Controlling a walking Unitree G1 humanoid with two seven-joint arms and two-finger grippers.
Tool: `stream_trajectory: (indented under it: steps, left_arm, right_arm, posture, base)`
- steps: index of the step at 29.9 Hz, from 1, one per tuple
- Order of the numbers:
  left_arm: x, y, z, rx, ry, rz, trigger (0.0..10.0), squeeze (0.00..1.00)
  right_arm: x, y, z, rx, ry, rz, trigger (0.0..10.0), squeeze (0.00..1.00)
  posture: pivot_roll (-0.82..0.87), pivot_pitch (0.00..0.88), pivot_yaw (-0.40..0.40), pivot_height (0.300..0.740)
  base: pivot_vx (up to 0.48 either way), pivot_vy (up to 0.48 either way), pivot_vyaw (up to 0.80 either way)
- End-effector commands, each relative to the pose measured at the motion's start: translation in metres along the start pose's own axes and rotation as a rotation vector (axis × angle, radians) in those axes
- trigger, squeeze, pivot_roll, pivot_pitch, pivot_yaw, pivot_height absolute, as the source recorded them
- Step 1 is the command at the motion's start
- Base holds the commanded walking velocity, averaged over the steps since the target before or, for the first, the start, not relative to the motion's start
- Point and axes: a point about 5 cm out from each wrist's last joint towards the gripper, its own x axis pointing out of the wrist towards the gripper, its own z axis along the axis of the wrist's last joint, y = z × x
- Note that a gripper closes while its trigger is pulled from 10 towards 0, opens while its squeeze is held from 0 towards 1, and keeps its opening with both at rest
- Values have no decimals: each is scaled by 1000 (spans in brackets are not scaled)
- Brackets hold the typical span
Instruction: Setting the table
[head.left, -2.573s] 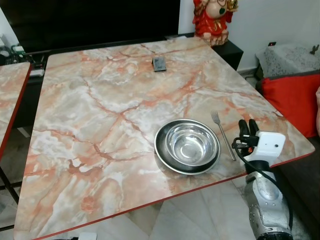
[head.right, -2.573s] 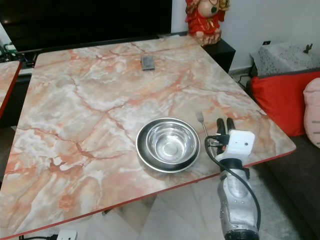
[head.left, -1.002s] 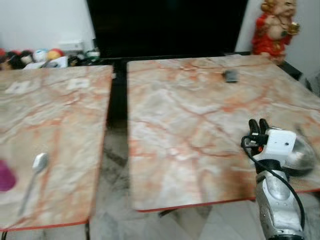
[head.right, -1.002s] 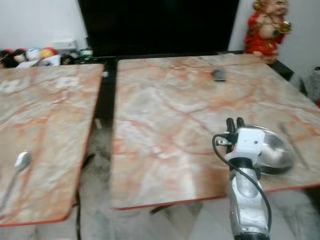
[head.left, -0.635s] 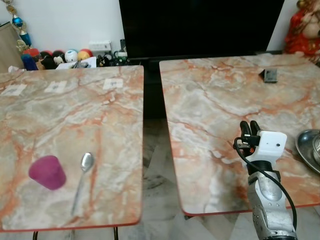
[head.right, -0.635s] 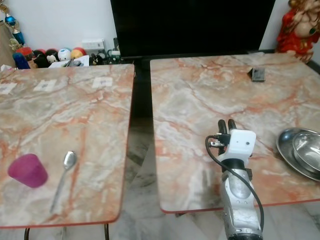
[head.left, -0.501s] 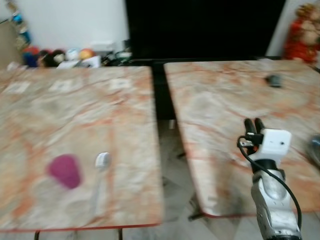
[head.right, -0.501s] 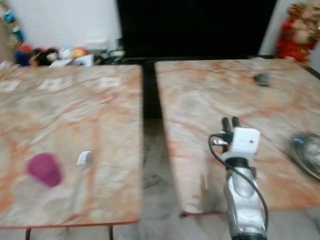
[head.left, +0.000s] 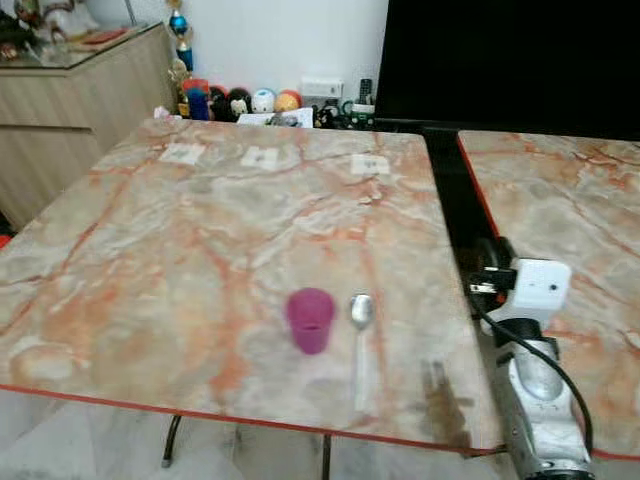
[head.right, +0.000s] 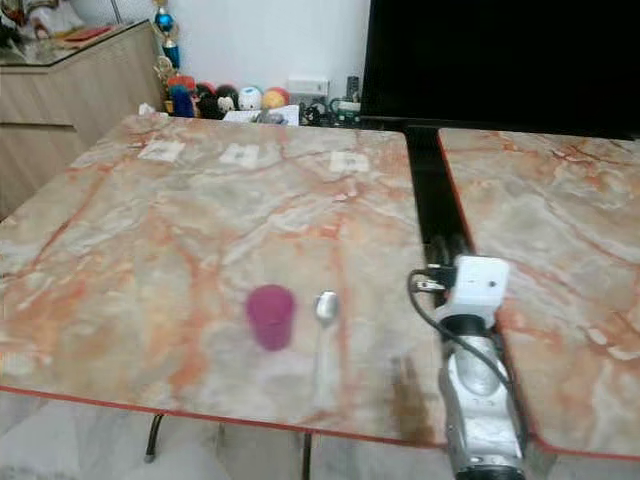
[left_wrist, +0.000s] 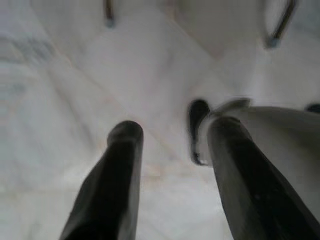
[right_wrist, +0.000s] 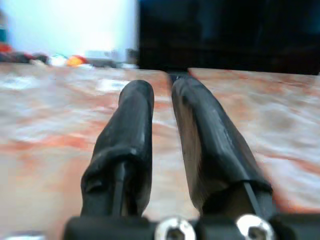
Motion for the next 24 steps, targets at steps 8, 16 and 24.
stream_trajectory:
  steps: [8,16,24]
  left_arm:
    - [-1,-1,-5,1,20,0,10000,0]
    - [-1,-4,-5,-2,18,-5,10000,0]
    - [-2,-11,-9,23,20,-20,10000,0]
  right_arm:
    - [-4,-2,7,8,-24,-30,10000,0]
    - [-17,-18,0,-21,33,-93,10000,0]
    - [-20,-14,-11,-28,119,-76,10000,0]
  posture:
    - [-3,90,-27,740]
    - [-14,111,-31,740]
    - [-15,123,-37,740]
  base:
    - [0,155,0]
    - [0,0,0]
    - [0,0,0]
